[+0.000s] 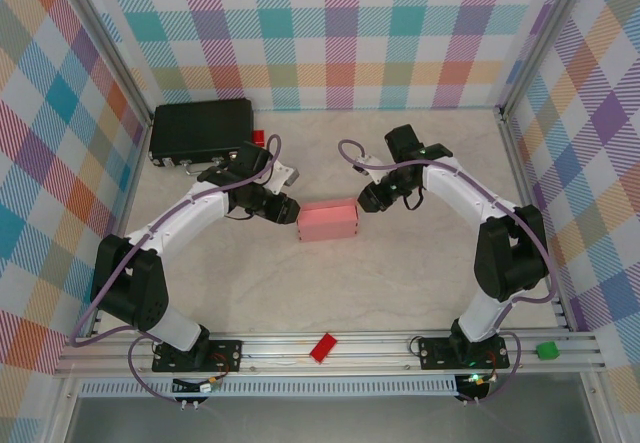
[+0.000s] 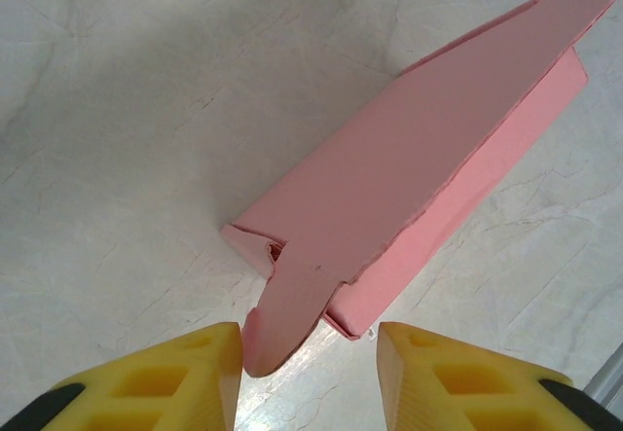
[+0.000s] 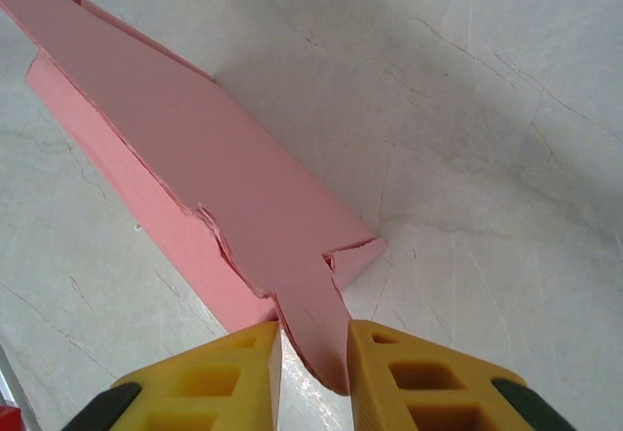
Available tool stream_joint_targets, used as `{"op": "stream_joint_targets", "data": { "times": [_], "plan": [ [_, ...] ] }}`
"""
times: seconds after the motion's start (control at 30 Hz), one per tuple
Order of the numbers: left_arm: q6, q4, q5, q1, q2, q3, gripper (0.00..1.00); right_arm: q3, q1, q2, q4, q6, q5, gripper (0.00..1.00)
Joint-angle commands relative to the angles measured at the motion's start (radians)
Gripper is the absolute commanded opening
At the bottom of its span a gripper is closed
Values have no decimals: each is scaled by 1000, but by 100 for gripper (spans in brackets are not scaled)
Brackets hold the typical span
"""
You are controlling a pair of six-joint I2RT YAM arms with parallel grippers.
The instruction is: Fold the paper box
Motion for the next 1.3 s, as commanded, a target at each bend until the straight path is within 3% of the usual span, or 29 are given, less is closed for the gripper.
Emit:
{"op": "stream_joint_targets", "data": {
  "times": [0.0, 0.33, 0.83, 1.27],
  "plan": [
    [-7, -29, 6, 12, -31, -6, 38, -17, 9, -36, -7, 4, -11, 25],
    [-27, -16, -7, 12, -26, -21, 35, -28, 10, -36, 4, 19, -14, 23],
    [-84, 8, -4, 12, -25, -25, 17, -29, 12, -41, 10, 57, -32, 17],
    [-175, 44, 4, 9, -43, -52, 17, -29, 35, -35, 5, 101, -30, 15]
  ]
}}
